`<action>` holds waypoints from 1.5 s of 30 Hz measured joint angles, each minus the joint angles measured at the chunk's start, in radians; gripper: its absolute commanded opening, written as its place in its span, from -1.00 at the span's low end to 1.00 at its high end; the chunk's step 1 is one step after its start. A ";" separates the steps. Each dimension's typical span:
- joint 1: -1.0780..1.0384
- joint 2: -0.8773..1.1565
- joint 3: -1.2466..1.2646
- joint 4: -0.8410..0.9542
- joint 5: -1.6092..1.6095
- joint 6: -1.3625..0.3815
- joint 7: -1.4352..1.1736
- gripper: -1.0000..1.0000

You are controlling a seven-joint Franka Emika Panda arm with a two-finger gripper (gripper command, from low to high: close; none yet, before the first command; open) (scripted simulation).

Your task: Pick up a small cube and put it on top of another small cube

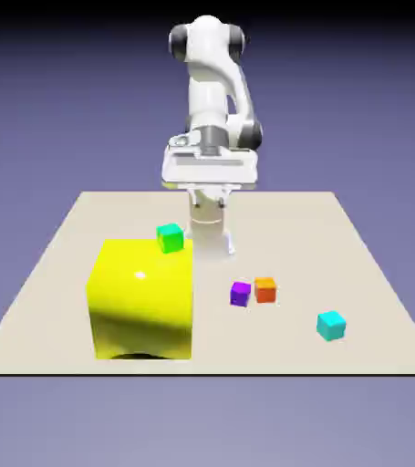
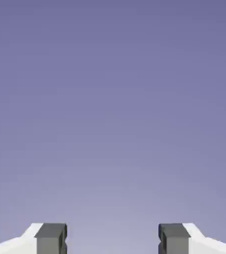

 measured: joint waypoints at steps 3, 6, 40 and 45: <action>0.109 0.061 -0.071 -0.030 -0.068 -0.035 -0.072 0.00; 0.217 0.122 -0.142 -0.061 -0.135 -0.070 -0.144 0.00; 0.665 0.559 -0.395 -0.179 -0.358 -0.081 -0.509 -1.00; 0.703 0.396 -0.460 -0.197 -0.437 -0.225 -0.465 -1.00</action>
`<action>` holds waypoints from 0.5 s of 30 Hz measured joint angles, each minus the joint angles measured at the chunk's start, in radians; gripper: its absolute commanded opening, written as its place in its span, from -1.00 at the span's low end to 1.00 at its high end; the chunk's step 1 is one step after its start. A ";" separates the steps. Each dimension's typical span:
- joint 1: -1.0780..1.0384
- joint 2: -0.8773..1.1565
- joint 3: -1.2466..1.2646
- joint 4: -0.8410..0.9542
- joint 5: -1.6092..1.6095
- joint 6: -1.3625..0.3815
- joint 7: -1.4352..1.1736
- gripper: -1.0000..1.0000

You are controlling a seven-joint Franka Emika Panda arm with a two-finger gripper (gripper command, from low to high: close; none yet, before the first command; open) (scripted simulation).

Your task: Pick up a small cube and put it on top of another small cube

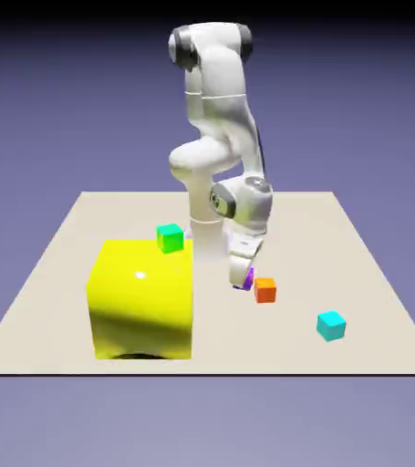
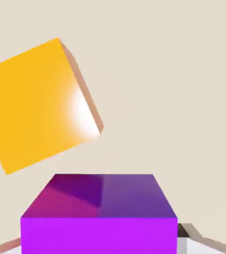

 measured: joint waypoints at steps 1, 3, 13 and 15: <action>0.000 0.000 0.000 0.000 0.000 0.000 0.000 -1.00; -0.035 0.038 0.072 0.071 0.027 -0.036 0.017 -1.00; -0.207 0.228 0.435 0.428 0.162 -0.218 0.100 -1.00; -0.245 0.266 0.508 0.499 0.190 -0.255 0.117 -1.00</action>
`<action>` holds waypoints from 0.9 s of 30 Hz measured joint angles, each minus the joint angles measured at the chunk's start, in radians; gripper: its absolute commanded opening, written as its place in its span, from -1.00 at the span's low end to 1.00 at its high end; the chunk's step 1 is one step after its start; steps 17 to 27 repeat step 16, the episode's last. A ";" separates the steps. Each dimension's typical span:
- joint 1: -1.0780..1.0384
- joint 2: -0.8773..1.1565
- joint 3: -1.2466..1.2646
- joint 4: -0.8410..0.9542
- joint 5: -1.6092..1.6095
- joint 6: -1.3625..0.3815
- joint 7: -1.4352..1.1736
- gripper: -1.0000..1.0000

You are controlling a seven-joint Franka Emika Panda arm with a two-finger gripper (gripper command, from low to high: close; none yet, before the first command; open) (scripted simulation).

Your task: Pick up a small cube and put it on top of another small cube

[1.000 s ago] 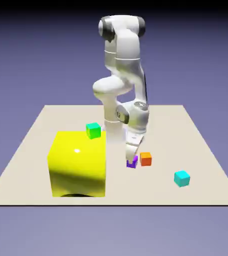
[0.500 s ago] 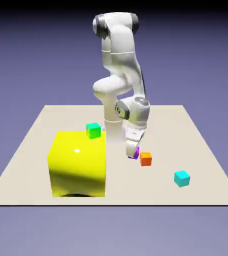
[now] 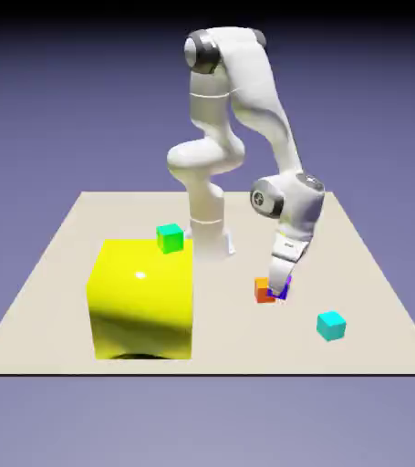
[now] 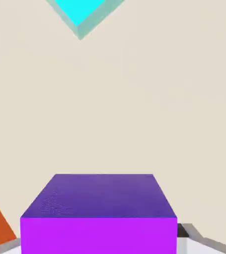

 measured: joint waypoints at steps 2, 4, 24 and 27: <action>-0.037 0.038 0.072 0.071 0.027 -0.036 0.017 -1.00; -0.072 0.076 0.145 0.143 0.054 -0.073 0.033 -1.00; -0.095 0.290 0.212 0.255 0.018 0.018 0.119 1.00; -0.095 0.290 0.212 0.255 0.018 0.018 0.119 1.00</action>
